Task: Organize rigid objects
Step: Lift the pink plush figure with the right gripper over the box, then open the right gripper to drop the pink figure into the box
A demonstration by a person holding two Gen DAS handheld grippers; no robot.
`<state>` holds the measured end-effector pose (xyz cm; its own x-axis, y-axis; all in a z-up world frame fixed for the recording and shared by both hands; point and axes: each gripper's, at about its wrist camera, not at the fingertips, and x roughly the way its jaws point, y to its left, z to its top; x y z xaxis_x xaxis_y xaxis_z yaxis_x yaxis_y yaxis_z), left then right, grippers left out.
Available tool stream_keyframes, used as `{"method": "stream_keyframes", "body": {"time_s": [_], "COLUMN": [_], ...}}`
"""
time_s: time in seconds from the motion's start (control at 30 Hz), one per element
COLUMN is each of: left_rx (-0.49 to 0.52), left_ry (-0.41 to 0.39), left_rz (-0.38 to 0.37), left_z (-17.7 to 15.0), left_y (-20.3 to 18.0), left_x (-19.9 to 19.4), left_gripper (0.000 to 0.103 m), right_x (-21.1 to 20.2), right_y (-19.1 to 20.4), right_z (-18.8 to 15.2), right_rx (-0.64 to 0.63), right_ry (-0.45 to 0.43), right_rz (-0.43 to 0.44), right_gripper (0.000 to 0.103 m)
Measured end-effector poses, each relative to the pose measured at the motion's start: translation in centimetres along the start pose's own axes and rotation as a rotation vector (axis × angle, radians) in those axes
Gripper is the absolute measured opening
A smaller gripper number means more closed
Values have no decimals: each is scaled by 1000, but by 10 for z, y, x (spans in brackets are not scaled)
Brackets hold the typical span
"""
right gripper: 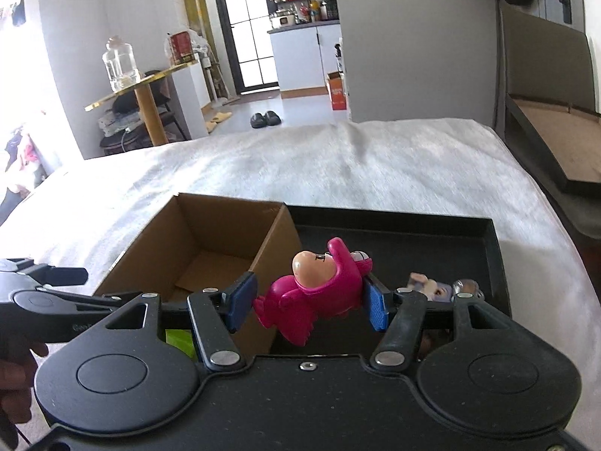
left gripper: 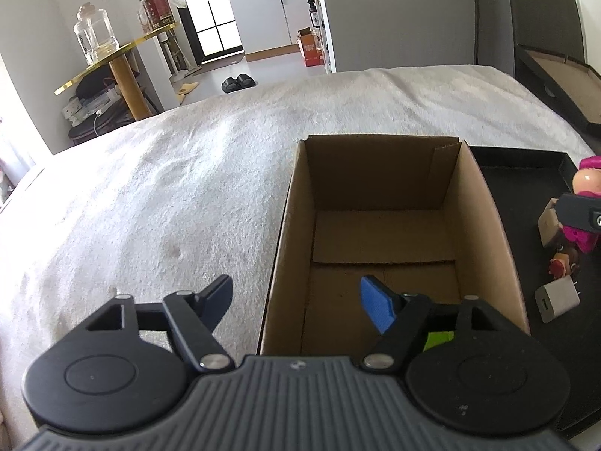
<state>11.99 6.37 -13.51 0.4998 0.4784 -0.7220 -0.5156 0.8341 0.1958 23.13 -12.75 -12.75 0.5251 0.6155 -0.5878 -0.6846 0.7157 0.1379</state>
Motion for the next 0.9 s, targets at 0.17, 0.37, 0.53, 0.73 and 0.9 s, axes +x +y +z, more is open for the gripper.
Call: {"method": "stream_keyframes", "body": {"time_s": [0.17, 0.37, 0.53, 0.73, 0.9], "left_rx": [-24, -43, -58, -67, -76], "left_ry": [3, 2, -5, -14, -16], "left_rz": [-12, -24, -37, -55, -72], "left_z": [-1, -3, -2, -3, -3], "left_y": [5, 10, 15, 20, 22], "left_x": [2, 3, 5, 7, 8], "left_gripper": [51, 32, 17, 14, 14], "right_x": [3, 7, 14, 26, 37], "right_y": [12, 28, 43, 61, 75], "right_z": [4, 9, 11, 11, 4], "right_rx": [-24, -65, -106, -150, -180], "right_ry": [-3, -8, 4, 43, 93], "right_rz": [18, 60, 98, 123, 137], "right_gripper": [59, 59, 59, 59, 59]}}
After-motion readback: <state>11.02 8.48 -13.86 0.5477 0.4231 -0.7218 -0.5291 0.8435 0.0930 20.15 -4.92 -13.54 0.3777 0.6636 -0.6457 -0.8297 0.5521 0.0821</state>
